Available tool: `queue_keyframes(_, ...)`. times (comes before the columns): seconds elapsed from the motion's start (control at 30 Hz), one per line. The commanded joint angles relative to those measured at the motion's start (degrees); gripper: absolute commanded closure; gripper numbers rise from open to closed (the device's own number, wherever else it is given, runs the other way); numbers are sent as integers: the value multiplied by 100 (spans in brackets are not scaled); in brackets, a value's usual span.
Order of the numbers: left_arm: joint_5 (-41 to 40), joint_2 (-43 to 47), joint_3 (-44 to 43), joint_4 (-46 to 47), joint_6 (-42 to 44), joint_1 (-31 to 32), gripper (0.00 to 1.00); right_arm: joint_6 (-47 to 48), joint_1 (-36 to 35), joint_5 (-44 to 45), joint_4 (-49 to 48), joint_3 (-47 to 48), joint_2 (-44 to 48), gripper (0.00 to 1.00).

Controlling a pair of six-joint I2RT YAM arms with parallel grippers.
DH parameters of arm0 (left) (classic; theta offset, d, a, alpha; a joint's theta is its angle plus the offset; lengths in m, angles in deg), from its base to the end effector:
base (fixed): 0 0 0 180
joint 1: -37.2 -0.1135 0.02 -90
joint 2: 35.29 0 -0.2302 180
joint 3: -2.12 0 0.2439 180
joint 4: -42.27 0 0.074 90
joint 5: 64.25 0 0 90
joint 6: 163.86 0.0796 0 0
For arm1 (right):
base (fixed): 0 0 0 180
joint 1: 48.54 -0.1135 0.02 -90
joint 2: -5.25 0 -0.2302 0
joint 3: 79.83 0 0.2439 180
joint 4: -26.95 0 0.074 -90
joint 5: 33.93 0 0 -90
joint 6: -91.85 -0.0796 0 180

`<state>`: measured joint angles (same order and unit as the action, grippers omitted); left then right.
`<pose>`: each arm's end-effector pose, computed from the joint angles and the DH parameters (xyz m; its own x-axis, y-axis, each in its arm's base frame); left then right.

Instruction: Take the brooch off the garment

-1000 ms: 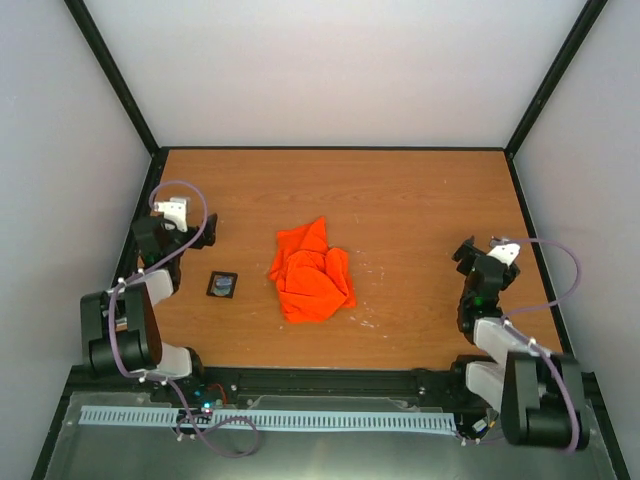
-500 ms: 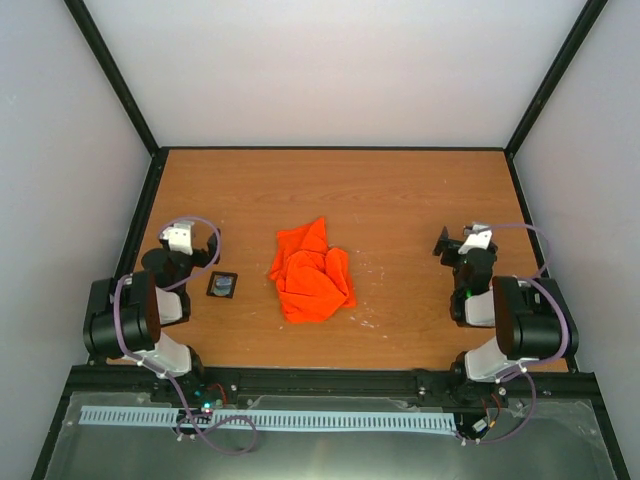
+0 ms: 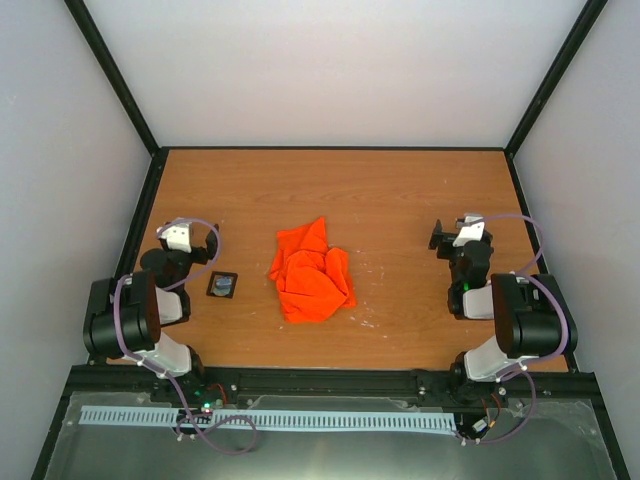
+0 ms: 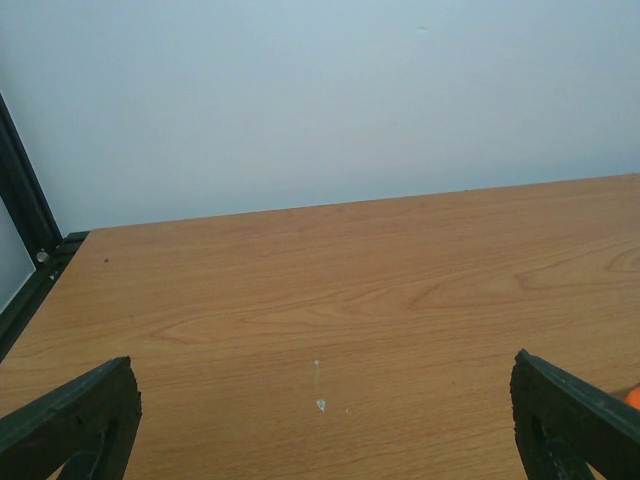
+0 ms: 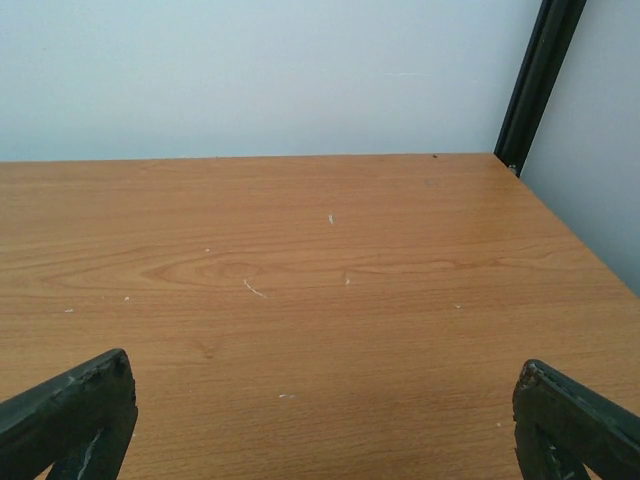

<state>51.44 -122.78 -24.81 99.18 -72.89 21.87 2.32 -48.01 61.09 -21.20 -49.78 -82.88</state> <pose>0.2746 0.0395 0.1218 -0.0584 -0.0002 -0.9983 0.1800 0.9836 -0.0107 0.2924 -0.0097 0.1101 -0.1732 -0.0066 -0.9849 0.0940 0.9953 -0.0232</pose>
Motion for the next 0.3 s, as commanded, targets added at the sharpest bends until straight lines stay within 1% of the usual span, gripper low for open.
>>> queue_keyframes(0.0,1,20,-44,308,-55,-22,0,120,-27,-60,-51,75,11,0)
queue_keyframes(0.27,-14,14,-46,298,-53,-14,0,116,-27,-53,-84,68,-2,0)
